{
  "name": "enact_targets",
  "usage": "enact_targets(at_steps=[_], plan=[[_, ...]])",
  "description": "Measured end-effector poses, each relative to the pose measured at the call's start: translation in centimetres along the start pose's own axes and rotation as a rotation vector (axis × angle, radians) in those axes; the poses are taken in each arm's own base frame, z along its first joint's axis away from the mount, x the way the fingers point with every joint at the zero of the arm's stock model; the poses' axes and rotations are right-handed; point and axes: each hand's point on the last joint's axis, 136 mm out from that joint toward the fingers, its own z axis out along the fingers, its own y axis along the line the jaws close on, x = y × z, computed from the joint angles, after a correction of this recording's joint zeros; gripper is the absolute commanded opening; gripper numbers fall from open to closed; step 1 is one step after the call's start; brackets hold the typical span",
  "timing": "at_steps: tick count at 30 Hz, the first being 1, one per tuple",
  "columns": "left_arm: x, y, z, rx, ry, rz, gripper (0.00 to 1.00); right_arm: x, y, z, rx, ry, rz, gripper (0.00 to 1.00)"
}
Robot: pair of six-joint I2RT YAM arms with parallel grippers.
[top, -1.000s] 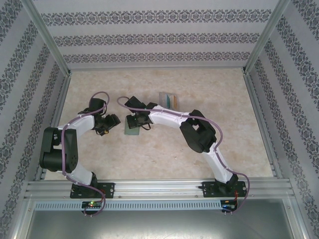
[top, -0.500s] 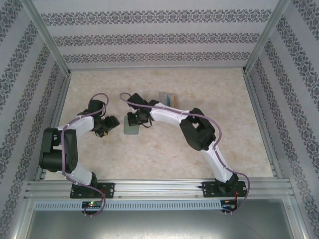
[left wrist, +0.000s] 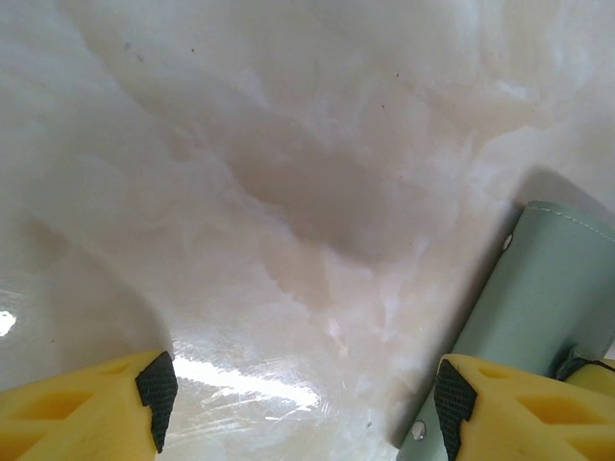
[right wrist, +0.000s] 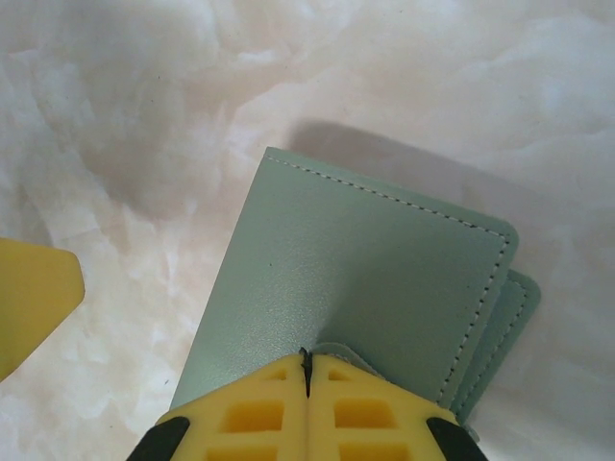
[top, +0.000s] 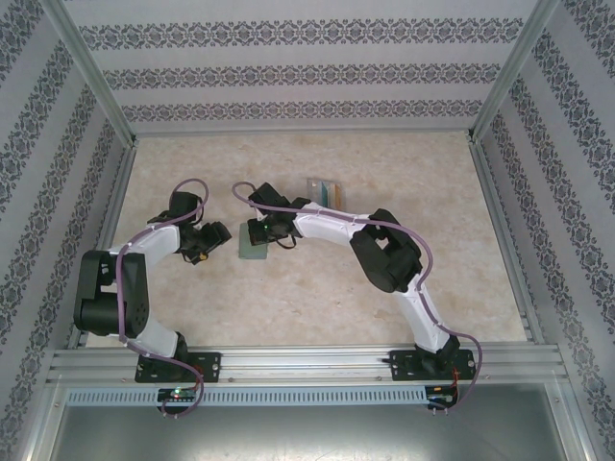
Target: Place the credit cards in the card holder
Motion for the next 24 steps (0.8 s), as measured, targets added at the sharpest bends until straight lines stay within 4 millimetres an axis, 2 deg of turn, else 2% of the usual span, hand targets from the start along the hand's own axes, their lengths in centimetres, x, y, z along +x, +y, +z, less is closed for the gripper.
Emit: enact_targets(at_steps=[2, 6, 12, 13, 14, 15, 16, 17, 18, 19, 21, 24], plan=[[0.0, 0.0, 0.0, 0.0, 0.0, 0.0, 0.75, 0.2, -0.1, -0.3, 0.008, 0.009, -0.012, 0.12], [0.0, 0.0, 0.0, 0.0, 0.001, 0.0, 0.75, 0.4, -0.3, -1.2, 0.033, 0.021, -0.023, 0.33], [0.0, -0.2, -0.1, 0.014, 0.001, 0.003, 0.82, -0.4, 0.3, -3.7, 0.032, -0.018, -0.046, 0.34], [0.0, -0.3, -0.4, 0.019, -0.007, 0.006, 0.86, -0.6, 0.5, -4.6, 0.031, -0.033, -0.051, 0.34], [-0.1, -0.5, -0.7, 0.027, -0.018, 0.012, 0.97, -0.8, 0.7, -5.5, 0.028, -0.051, -0.058, 0.34], [-0.3, -0.7, -1.1, 0.036, -0.03, 0.018, 1.0, -1.0, 0.9, -6.5, 0.026, -0.071, -0.067, 0.35], [-0.6, -1.1, -1.8, 0.05, -0.052, 0.028, 1.0, -1.2, 1.1, -7.8, 0.024, -0.1, -0.08, 0.38], [-0.9, -1.5, -2.6, 0.061, -0.08, 0.041, 1.0, -1.5, 1.2, -9.2, 0.024, -0.134, -0.094, 0.45], [-1.3, -1.8, -3.4, 0.067, -0.11, 0.053, 1.0, -1.7, 1.4, -10.7, 0.025, -0.169, -0.111, 0.63], [-1.7, -2.1, -4.5, 0.071, -0.147, 0.069, 1.0, -2.0, 1.4, -12.6, 0.032, -0.218, -0.13, 0.98], [-2.7, -2.9, -6.9, 0.075, -0.234, 0.107, 1.0, -2.7, 1.6, -16.8, 0.048, -0.326, -0.179, 0.98], [-3.7, -4.4, -11.8, 0.107, -0.41, 0.197, 1.0, -3.7, 1.5, -23.8, 0.088, -0.524, -0.247, 0.98]])
